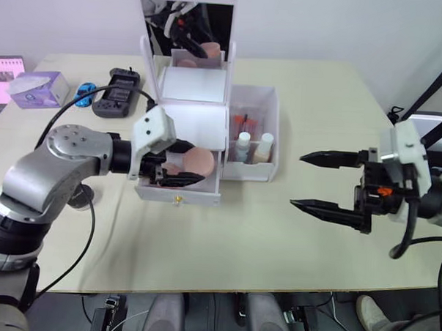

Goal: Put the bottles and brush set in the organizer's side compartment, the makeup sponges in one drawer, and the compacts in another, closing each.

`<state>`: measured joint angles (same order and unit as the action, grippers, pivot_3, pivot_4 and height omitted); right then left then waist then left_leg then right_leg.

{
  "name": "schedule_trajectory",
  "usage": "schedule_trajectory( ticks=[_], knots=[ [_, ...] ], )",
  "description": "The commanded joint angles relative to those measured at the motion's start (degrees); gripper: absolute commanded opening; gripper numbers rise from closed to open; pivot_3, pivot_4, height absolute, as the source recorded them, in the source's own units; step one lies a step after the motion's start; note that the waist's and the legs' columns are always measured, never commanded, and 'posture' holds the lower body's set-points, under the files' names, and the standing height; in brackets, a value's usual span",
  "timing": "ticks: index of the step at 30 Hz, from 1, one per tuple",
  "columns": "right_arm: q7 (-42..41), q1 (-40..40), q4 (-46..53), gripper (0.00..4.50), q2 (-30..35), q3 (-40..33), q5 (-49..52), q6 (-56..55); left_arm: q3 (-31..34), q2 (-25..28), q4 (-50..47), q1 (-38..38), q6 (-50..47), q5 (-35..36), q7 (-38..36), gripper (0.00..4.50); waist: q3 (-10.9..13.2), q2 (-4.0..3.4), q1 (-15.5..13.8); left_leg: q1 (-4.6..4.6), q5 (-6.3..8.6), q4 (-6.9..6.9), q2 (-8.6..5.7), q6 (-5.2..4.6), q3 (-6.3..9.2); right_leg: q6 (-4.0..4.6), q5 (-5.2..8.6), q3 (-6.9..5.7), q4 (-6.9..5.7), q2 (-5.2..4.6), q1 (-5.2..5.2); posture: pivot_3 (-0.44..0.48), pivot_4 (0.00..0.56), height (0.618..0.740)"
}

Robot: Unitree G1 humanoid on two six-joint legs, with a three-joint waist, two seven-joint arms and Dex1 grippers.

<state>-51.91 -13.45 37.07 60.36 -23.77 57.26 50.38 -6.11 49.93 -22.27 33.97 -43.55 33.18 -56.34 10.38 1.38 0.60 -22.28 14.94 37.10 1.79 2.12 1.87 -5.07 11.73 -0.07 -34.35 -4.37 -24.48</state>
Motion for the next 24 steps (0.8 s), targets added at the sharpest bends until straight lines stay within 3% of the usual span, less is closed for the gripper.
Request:
schedule_trajectory(
  ticks=[1, 8, 16, 19, 22, 24],
  knots=[
    [0.54, -1.00, 0.90, 4.50, 1.10, -0.94, 0.39, -1.04, 1.98, -1.42, -0.80, 1.20, -0.38, -0.26, 2.37, 4.43, 0.00, 0.00, -0.02, 0.01, 0.00, 0.00, 0.00, 0.00, 0.00, -0.02, 0.01, 0.00, -0.01, 0.00, 0.00, 0.000, 0.150, 0.740],
    [-0.70, -2.47, -0.55, 4.50, 1.61, -0.04, 0.40, -1.86, 6.03, -0.85, -1.12, 0.63, -2.42, 2.97, 1.78, 4.43, 0.00, 0.01, 0.09, 0.01, 0.00, 0.00, 0.00, 0.00, 0.00, -0.02, 0.01, 0.00, -0.02, 0.00, 0.00, 0.000, 0.150, 0.740],
    [-4.14, -10.09, -5.71, 4.50, 0.75, 5.60, -0.48, -4.61, 21.01, 1.37, -6.41, -5.62, -7.62, 14.27, 2.79, 4.43, 0.01, 0.00, 0.18, 0.06, 0.00, -0.02, 0.01, 0.00, 0.00, -0.03, 0.02, 0.00, -0.06, 0.01, 0.00, 0.000, 0.150, 0.740],
    [-7.37, -14.41, -9.43, 4.50, 0.02, 10.39, -3.19, -6.76, 32.56, 3.33, -9.86, -14.26, -13.93, 21.69, 5.13, 4.43, 0.01, -0.02, 0.55, 0.08, 0.00, -0.04, 0.02, 0.00, -0.03, -0.02, 0.01, 0.03, -0.04, 0.00, -0.01, 0.000, 0.150, 0.740],
    [-11.19, -18.79, -13.44, 4.50, -0.53, 14.40, -6.10, -8.87, 42.89, 5.34, -15.14, -29.36, -16.79, 23.02, 1.94, 4.43, 0.02, -0.02, 0.75, 0.14, 0.01, -0.08, 0.06, -0.01, -0.07, -0.02, 0.01, 0.05, -0.07, 0.01, -0.04, 0.000, 0.150, 0.740],
    [-13.37, -21.28, -15.85, 4.50, -1.06, 16.52, -7.84, -10.04, 47.39, 4.32, -17.29, -37.18, -16.17, 23.47, 0.86, 3.90, 0.03, -0.02, 0.47, 0.16, 0.01, -0.09, 0.06, -0.01, -0.07, 0.12, -0.07, 0.04, -0.09, 0.01, -0.05, 0.000, 0.150, 0.740]
  ],
)
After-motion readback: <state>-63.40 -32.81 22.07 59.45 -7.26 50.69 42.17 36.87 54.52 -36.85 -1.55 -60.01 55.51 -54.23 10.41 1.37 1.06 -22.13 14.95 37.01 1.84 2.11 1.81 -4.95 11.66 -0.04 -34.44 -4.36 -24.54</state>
